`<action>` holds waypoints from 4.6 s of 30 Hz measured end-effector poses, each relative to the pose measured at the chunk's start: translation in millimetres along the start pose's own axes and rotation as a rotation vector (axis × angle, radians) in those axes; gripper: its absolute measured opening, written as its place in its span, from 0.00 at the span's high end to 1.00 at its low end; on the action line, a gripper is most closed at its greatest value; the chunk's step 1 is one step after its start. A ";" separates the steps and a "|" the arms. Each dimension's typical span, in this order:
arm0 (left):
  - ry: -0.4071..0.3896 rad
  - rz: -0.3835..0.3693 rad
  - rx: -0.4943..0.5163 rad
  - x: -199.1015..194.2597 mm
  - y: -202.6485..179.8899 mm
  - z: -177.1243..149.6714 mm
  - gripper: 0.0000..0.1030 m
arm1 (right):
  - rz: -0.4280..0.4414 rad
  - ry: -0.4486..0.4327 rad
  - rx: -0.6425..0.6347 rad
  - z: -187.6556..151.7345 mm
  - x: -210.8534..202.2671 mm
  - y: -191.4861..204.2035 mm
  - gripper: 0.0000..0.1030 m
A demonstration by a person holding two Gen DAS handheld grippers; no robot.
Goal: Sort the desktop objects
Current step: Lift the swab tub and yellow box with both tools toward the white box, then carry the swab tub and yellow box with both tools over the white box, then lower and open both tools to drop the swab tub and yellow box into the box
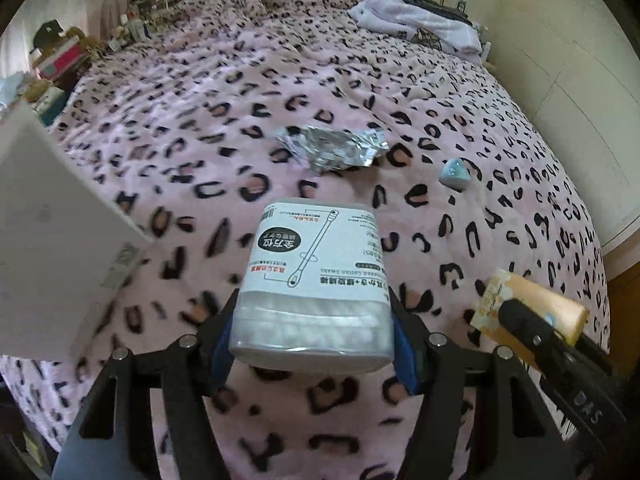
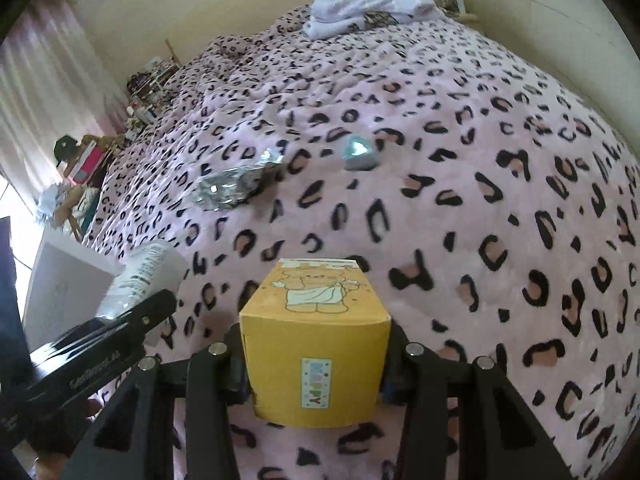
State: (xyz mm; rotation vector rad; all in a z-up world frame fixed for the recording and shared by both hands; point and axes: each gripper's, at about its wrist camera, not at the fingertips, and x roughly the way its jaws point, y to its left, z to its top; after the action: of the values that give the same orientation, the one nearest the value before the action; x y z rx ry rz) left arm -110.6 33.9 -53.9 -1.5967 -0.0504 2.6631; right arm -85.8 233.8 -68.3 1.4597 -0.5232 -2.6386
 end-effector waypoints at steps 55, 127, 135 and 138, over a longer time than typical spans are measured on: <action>-0.238 0.179 -0.293 -207.8 207.6 -17.6 0.38 | 0.158 -0.064 -0.430 7.2 -77.7 289.1 0.56; -0.102 0.107 -0.394 -115.7 288.2 3.0 0.37 | 0.210 0.264 -0.521 15.0 69.5 406.8 0.56; -0.106 0.114 -0.395 -120.8 288.6 3.5 0.37 | 0.219 0.275 -0.533 13.7 68.3 402.1 0.55; -0.123 0.128 -0.393 -128.0 288.2 5.0 0.36 | 0.216 0.281 -0.528 15.1 66.9 403.1 0.55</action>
State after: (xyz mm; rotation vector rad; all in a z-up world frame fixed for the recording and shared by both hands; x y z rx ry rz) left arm -58.9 -260.1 47.8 -1.5681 -0.5237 2.9922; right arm -172.2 -156.2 19.2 1.4579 0.0441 -2.1282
